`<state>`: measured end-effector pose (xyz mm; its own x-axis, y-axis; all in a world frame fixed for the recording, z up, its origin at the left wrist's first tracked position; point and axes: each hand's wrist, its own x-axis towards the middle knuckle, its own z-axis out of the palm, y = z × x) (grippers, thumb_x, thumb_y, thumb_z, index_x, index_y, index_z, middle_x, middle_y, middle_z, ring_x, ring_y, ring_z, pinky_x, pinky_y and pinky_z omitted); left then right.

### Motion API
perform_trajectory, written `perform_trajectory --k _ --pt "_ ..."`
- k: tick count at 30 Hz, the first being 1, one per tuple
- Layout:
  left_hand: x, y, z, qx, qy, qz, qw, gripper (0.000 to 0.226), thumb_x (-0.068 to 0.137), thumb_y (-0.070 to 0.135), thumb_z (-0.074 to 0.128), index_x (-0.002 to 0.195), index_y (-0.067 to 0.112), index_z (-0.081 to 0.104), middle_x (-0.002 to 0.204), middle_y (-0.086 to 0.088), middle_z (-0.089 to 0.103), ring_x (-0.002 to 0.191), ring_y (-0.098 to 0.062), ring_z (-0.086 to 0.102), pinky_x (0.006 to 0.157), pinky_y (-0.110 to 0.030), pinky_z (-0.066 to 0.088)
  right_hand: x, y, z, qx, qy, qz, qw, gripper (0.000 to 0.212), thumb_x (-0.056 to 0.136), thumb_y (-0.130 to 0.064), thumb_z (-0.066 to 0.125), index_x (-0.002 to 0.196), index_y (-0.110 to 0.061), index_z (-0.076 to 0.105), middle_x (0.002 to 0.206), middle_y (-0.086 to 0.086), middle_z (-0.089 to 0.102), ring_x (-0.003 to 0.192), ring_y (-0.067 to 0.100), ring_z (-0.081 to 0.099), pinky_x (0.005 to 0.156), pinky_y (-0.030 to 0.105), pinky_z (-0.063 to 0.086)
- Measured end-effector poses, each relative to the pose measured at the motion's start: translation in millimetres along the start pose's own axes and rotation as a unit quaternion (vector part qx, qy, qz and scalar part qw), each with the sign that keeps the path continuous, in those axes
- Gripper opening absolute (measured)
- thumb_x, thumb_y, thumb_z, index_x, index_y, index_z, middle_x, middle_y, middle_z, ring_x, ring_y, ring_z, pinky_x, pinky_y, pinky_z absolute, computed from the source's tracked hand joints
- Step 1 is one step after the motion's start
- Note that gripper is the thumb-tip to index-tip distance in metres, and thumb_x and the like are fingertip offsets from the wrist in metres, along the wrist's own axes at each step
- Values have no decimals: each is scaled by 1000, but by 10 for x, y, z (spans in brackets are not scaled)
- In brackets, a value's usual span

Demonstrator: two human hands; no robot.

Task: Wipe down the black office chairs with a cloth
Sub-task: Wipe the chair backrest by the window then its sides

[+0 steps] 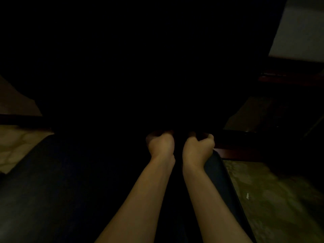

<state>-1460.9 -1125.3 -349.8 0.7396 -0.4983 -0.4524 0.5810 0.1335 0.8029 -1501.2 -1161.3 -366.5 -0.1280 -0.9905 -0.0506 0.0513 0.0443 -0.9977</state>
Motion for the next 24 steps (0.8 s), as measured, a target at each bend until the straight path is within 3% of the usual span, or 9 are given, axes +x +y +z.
perform_trajectory --k 3,6,10,14,17,19,24 --pt "74 54 -73 -7 28 27 999 16 93 0 53 99 13 60 102 -14 67 92 -30 67 84 -46 59 -37 -12 123 -11 -17 -5 1000 20 92 -5 58 112 -6 57 106 9 64 96 22 61 80 28 49" --pt "136 135 -167 -24 54 51 997 17 93 0 51 106 8 58 101 -12 66 92 -27 67 86 -41 58 -105 -25 281 -25 -36 0 999 13 92 -6 58 103 -11 54 106 9 63 94 21 61 80 29 50" --pt "187 268 -305 -36 95 76 992 18 94 3 56 100 18 47 86 3 56 82 -17 59 76 -28 51 -252 -25 549 -27 -46 26 998 19 93 -9 58 112 -5 56 109 12 64 98 23 62 87 34 53" --pt "265 379 -481 -46 108 98 988 19 93 2 57 102 18 53 88 3 57 81 -14 58 71 -24 48 -387 -21 715 -31 -59 22 998 25 93 -8 59 117 0 57 105 10 62 96 21 61 83 28 51" --pt "291 470 -622 -56 121 93 987 16 92 0 56 89 16 54 83 3 58 74 -12 58 60 -20 47 -540 -20 821 -22 -67 30 997 26 93 -6 58 118 2 58 108 15 64 100 26 63 85 29 52" --pt "314 570 -736 -65 136 94 984 27 92 -2 54 77 19 50 78 3 56 69 -12 57 55 -19 46 -674 -1 930 -18 -77 28 996 25 93 -4 57 117 2 57 109 15 63 100 26 63 83 28 51" --pt "365 777 -1046 -90 155 103 979 35 92 -6 53 72 22 45 77 2 54 70 -13 56 61 -22 48 -965 67 1202 -35 -97 14 995 22 93 -4 57 115 2 58 106 13 64 94 23 63 80 29 54"
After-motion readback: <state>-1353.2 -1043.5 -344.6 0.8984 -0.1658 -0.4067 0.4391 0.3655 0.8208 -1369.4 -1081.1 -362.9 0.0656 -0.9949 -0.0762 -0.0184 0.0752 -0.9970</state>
